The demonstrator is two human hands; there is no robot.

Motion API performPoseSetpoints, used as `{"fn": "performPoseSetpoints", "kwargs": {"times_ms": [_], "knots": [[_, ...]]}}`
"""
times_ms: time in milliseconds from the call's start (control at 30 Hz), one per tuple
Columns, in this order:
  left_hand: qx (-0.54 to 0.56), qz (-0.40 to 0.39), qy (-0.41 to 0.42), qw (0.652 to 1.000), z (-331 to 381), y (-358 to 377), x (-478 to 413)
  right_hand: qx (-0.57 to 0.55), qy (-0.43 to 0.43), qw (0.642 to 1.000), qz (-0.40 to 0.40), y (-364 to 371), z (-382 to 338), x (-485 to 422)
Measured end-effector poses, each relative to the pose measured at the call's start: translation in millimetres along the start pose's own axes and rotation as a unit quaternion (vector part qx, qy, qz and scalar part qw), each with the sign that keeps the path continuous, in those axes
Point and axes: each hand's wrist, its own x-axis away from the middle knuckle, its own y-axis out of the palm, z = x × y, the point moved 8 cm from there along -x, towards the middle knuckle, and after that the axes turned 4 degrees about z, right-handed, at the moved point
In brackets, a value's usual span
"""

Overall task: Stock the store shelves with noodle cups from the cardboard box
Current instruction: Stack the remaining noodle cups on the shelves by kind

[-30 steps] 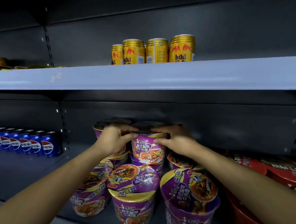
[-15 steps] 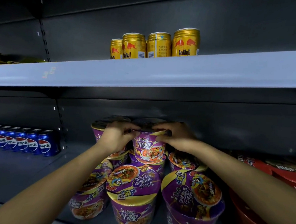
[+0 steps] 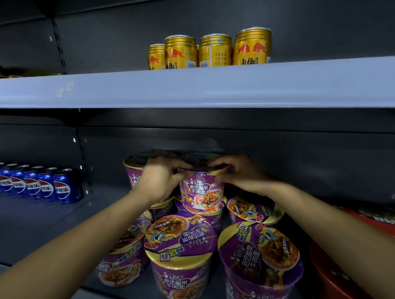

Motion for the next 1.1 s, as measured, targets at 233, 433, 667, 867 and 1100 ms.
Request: {"fn": "performPoseSetpoints", "kwargs": {"times_ms": [233, 433, 667, 867, 1100], "knots": [[-0.018, 0.003, 0.004, 1.000, 1, -1, 0, 0.002, 0.002, 1.000, -0.007, -1, -2, -1], [-0.029, -0.020, -0.003, 0.999, 2, 0, 0, 0.016, 0.003, 1.000, -0.008, 1, -2, 0], [-0.022, -0.036, -0.016, 0.999, 4, 1, 0, 0.041, 0.006, 0.999, -0.007, 2, -2, 2], [-0.042, -0.059, -0.008, 0.997, 7, -1, 3, 0.055, 0.013, 0.998, -0.004, 2, -6, 6], [-0.048, -0.092, -0.009, 0.995, 9, -12, 16, 0.096, 0.031, 0.995, -0.012, 3, -16, 13]]}}
